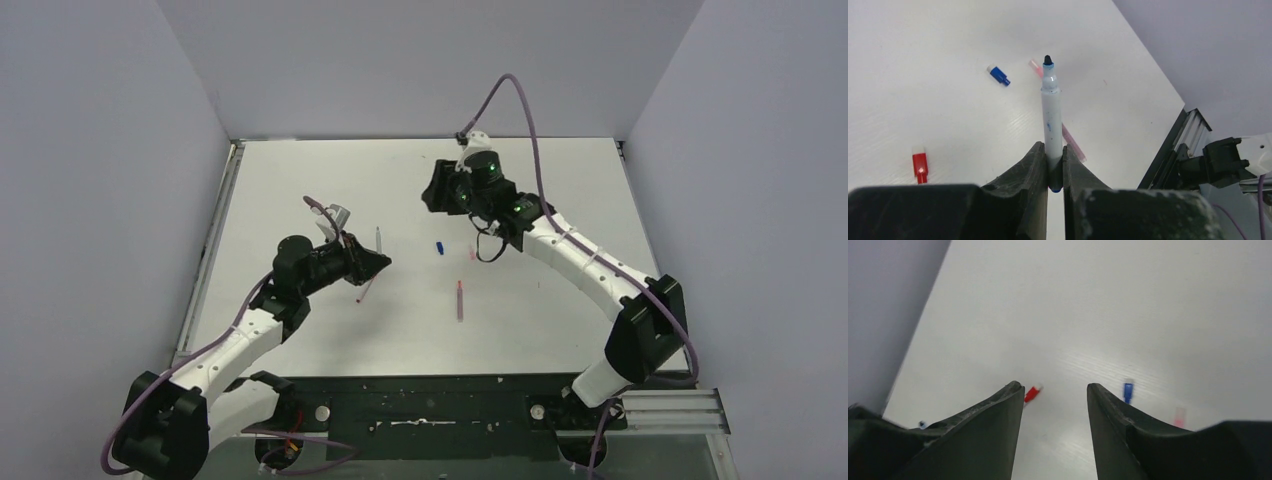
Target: Insert the pens into the pen caps
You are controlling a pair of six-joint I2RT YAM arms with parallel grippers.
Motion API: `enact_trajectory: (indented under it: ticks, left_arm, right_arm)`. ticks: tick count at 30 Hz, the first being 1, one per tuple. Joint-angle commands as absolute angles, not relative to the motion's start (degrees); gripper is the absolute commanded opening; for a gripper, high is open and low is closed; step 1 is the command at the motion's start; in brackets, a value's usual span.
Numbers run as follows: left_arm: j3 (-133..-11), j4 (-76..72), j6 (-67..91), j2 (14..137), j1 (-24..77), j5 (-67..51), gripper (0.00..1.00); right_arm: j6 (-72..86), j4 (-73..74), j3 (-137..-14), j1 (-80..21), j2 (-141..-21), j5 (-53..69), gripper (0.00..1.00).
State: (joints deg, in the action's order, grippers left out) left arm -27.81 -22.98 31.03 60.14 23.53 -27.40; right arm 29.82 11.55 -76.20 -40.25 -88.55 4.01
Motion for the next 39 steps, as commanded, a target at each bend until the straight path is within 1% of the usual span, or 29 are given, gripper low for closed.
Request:
enact_trajectory:
  ticks: [1, 5, 10, 17, 30, 39]
  left_arm:
    - [-30.81, -11.74, 25.22, 57.16, 23.80, -25.44, 0.00]
    - [-31.09, -9.12, 25.53, 56.94, 23.95, -24.48, 0.00]
    - [-31.51, -6.45, 24.97, 56.74, 24.10, -23.64, 0.00]
    - [-31.37, -6.52, 24.83, 57.14, 24.39, -23.62, 0.00]
    - [-32.06, -4.63, 24.18, 56.39, 24.87, -23.21, 0.00]
    - [-32.30, -3.92, 23.91, 56.34, 25.22, -23.29, 0.00]
  right_arm:
    - [26.37, 24.14, -84.30, -33.35, -93.24, 2.76, 0.50]
    - [22.12, 29.09, -87.08, -33.26, -101.05, 3.47, 0.49]
    - [20.88, 28.19, -86.49, -33.38, -105.66, 3.24, 0.48]
    - [19.02, 30.34, -90.23, -34.09, -112.31, 0.95, 0.43]
    - [18.72, 29.02, -92.04, -34.18, -118.12, 1.23, 0.35]
    - [18.47, 28.21, -92.42, -34.19, -120.89, 1.31, 0.32]
